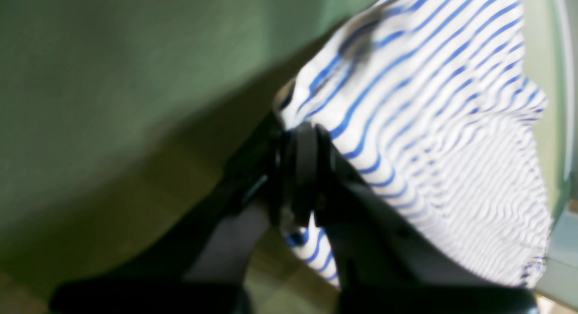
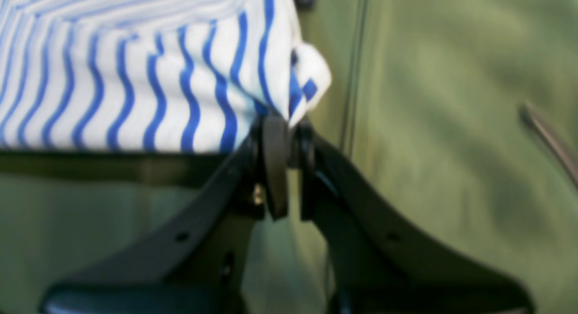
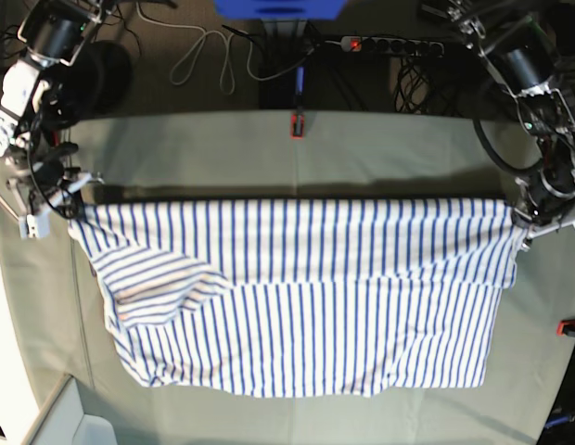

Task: Layout the t-shirt on the table in an organized manner, then fold the t-shirt properly
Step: 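Grasp the folded edge with both grippers and drag it away from the hem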

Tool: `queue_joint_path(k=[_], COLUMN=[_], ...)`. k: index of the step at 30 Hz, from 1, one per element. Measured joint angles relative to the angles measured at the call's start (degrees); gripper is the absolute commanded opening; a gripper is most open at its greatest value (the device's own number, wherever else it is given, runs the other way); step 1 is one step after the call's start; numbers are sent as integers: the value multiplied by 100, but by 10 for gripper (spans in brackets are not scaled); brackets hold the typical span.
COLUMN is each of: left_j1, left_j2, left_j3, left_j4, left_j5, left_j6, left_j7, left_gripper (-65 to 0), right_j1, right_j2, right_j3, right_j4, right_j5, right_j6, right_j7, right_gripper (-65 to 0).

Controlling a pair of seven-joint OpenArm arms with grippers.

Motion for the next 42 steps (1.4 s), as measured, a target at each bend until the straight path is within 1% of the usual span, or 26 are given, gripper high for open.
queue_joint_path(k=[3, 6, 9, 12, 16, 20, 27, 28, 31, 35, 36, 38, 40, 42], left_j1=[247, 415, 726, 1099, 1338, 1397, 1652, 1644, 1617, 1613, 1613, 1613, 1613, 1615], left_j2=[2, -2, 7, 7, 136, 138, 146, 144, 140, 94, 94, 94, 94, 94], left_j3=[-33, -37, -22, -11, -35, -37, 0, 0, -9, -11, 2, 2, 4, 2], left_j4=[2, 37, 496, 1019, 1202, 1178, 1165, 1165, 1198, 1152, 1152, 1152, 1152, 1154], left_j5=[0, 11, -39, -26, 11, 15, 44, 63, 46, 42, 42, 42, 83, 85], left_j6=[2, 2, -15, -15, -2, 0, 2, 4, 2, 2, 0, 2, 4, 2], left_j7=[4, -9, 26, 0, -42, -31, -35, -20, -28, -26, -24, -24, -42, -50], left_gripper=[-650, -650, -650, -650, -650, -646, -645, -646, -646, -638, -620, -557, -452, -352], right_j1=[-382, -678, -920, -1263, -1679, -1788, -1816, -1816, -1816, -1816, -1816, -1816, -1816, -1814], right_j2=[-140, -162, -280, -387, -551, -531, -533, -531, -531, -531, -531, -531, -531, -531], right_j3=[79, 87, 116, 111, 116, 118, 118, 118, 118, 118, 118, 118, 118, 118], right_j4=[240, 341, 522, 748, 872, 868, 868, 868, 868, 868, 868, 872, 874, 874], right_j5=[24, 11, 9, 31, 4, 4, 4, 4, 4, 2, 0, 2, 2, 4], right_j6=[2, 0, -2, -2, 0, -2, -2, -2, -2, -2, -2, -2, -2, -2], right_j7=[13, 17, 31, 501, 957, 1084, 1097, 1097, 1097, 1095, 1095, 1095, 1095, 1095], right_gripper=[-650, -650, -650, -650, -650, -650, -650, -638, -574, -458, -432, -387, -365, -363])
